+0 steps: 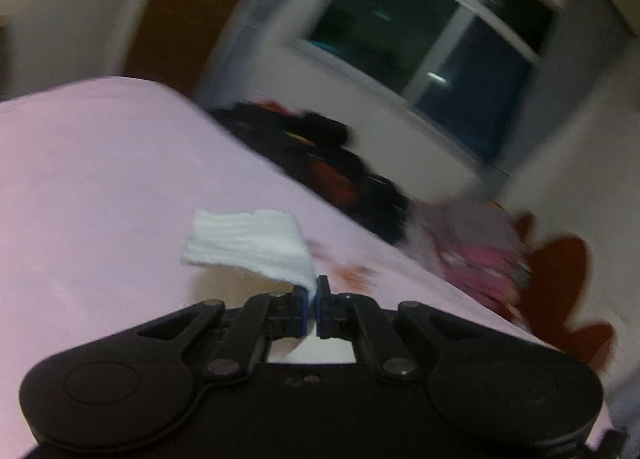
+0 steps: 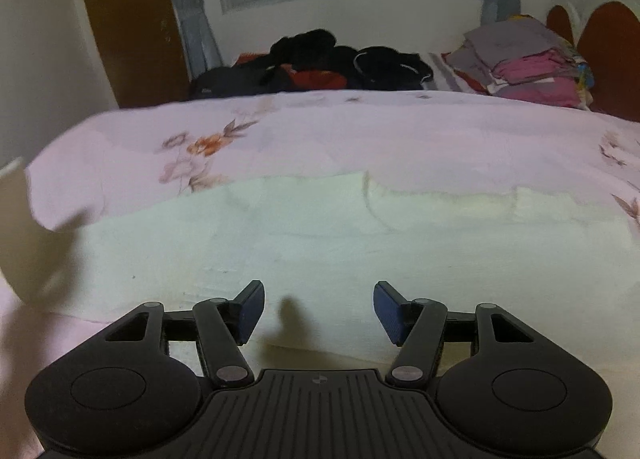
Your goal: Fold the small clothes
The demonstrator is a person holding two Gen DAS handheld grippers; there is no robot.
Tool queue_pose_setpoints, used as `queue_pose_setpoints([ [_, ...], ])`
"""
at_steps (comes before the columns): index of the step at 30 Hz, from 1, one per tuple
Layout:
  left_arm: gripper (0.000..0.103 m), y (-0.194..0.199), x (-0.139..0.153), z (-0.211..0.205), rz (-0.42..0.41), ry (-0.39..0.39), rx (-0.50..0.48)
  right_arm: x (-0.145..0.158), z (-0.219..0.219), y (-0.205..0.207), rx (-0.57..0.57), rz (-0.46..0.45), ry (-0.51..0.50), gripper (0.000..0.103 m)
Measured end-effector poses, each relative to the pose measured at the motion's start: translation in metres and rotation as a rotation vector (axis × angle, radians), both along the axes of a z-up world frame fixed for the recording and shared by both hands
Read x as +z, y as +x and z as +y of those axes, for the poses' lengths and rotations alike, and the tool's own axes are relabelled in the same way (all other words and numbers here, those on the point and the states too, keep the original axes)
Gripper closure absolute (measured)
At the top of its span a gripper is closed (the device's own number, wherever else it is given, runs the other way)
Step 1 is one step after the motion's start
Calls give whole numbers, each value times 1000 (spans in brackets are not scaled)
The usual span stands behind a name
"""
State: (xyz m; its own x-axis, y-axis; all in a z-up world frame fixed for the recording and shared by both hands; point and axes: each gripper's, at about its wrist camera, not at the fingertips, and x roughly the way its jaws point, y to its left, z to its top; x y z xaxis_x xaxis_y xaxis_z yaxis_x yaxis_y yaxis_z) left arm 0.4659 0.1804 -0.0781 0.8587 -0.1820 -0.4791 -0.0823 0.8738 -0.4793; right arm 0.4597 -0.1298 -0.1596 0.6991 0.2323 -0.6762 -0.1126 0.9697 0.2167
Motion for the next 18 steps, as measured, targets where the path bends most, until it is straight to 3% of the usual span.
queue_pose_setpoints([
  [7, 100, 31, -7, -146, 23, 0, -322, 10, -65, -23, -108, -4, 32, 43],
  [13, 99, 35, -61, -244, 155, 66, -501, 6, -120, -45, -182, 21, 39, 43],
  [17, 63, 30, -83, -257, 266, 129, -508, 3, -142, -57, -194, 43, 75, 43],
  [18, 43, 25, -82, -256, 263, 149, -497, 2, -145, -59, -191, 45, 85, 43],
])
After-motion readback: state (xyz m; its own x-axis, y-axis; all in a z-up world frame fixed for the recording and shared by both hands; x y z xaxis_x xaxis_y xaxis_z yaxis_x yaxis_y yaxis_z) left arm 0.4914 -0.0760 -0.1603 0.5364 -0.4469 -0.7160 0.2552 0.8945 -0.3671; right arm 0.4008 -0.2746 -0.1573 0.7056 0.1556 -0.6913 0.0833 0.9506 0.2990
